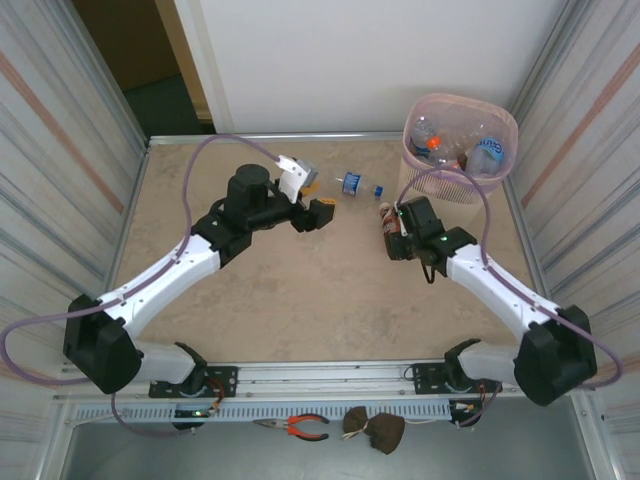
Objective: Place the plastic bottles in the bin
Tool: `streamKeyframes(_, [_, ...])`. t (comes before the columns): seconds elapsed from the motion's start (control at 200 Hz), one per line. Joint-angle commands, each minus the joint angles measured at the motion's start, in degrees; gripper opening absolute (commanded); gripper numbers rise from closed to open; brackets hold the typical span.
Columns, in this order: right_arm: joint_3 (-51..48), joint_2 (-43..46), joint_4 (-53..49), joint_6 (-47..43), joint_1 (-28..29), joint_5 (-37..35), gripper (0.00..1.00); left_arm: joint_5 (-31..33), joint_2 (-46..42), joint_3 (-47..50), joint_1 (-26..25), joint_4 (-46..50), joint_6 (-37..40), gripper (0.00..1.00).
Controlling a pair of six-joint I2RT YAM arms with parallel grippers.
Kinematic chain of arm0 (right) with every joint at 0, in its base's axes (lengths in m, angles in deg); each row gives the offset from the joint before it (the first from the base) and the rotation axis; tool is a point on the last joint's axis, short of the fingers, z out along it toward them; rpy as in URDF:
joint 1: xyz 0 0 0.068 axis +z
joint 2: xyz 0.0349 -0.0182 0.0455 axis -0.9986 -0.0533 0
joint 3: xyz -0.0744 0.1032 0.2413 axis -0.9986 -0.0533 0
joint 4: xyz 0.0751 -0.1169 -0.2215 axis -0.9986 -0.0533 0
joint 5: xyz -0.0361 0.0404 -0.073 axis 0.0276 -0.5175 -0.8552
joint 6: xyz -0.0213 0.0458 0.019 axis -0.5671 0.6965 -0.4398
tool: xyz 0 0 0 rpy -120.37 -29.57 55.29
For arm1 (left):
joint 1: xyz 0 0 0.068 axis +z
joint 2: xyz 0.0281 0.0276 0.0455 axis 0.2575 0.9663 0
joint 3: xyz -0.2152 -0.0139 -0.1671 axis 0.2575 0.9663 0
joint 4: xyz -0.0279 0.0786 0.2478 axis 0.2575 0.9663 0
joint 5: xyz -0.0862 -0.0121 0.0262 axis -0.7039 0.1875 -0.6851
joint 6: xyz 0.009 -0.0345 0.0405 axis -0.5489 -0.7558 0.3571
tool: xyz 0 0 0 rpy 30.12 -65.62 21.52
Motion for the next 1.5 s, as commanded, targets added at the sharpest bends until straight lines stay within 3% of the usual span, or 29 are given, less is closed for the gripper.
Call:
streamKeyframes(0.0, [-0.8,-4.2,7.34,-0.1,1.84,-7.87,0.61,0.33,-2.53,0.56,0.56,-0.06,-0.97,0.72])
streamKeyframes(0.281, [2.71,-15.93,8.39,-1.89,4.21,-14.41,0.72,0.48,-2.68,0.63,0.73,-0.15,-1.5,0.72])
streamKeyframes(0.832, [8.36,-29.02,8.45,-6.68,4.57,-18.82,0.63,0.07,-2.48,0.09,1.48,-0.59,-2.13,0.72])
streamKeyframes(1.187, [9.16,-30.98,7.62,-7.41,4.12,-19.29,0.65,-0.11,-2.44,-0.04,1.62,-0.71,-2.25,0.72])
streamKeyframes(1.493, [8.55,-27.74,7.44,-6.03,4.6,-17.12,0.55,-0.03,-2.86,0.09,1.64,-0.64,-2.14,0.72])
